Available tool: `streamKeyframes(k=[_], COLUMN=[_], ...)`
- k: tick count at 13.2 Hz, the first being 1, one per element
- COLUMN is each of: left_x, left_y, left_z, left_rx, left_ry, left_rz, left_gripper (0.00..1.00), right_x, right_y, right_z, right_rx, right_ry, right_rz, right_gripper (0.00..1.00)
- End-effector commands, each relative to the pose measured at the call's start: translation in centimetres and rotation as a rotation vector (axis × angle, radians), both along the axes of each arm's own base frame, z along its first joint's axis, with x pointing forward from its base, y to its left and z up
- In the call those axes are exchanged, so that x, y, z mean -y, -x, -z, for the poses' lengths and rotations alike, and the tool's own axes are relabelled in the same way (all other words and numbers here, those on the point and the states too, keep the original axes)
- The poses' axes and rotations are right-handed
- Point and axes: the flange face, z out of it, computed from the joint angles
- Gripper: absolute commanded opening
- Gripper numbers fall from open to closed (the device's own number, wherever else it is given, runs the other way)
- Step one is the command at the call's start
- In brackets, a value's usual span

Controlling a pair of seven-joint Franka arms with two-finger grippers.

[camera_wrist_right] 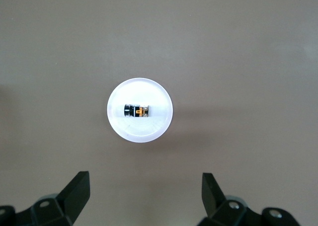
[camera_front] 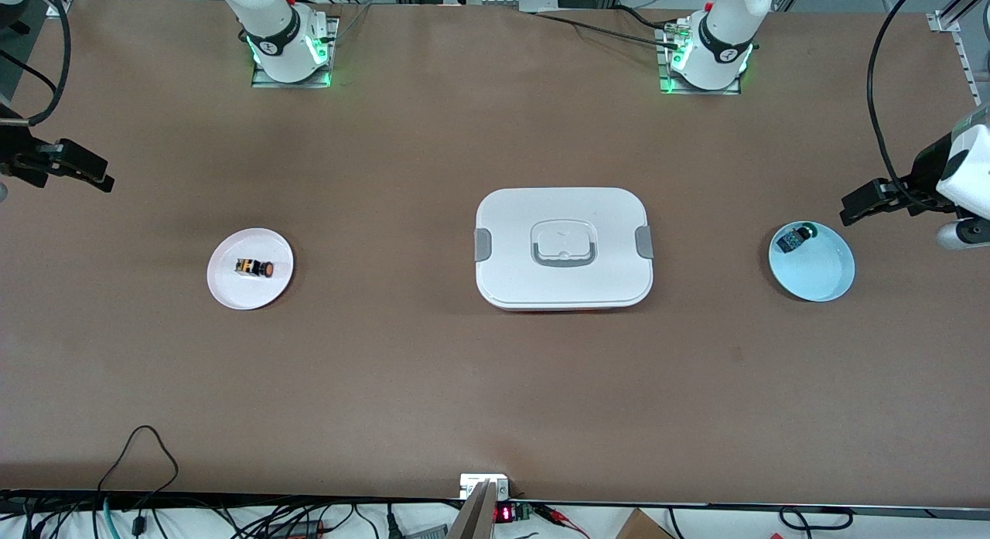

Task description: Transfer orange switch to right arm and place

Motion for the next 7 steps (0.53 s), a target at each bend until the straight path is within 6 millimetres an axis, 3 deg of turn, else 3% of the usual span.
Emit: streamKeyframes(k=[1,7], left_x=[0.03,0.03], left_y=[-0.25,-0.26], left_z=[-0.51,-0.59], left_rx=[-0.008,-0.006], left_ry=[-0.021,-0.021], left_rz=[0.028,0.028], left_gripper=[1.0,1.0], right_x=[-0.03,0.01], right_y=[-0.18,-0.11], right_z=[-0.88,-0.96], right_rx=[0.019,0.014], right_ry=[-0.008,-0.013], right_rz=[-0.004,-0.002], right_gripper=[1.0,1.0])
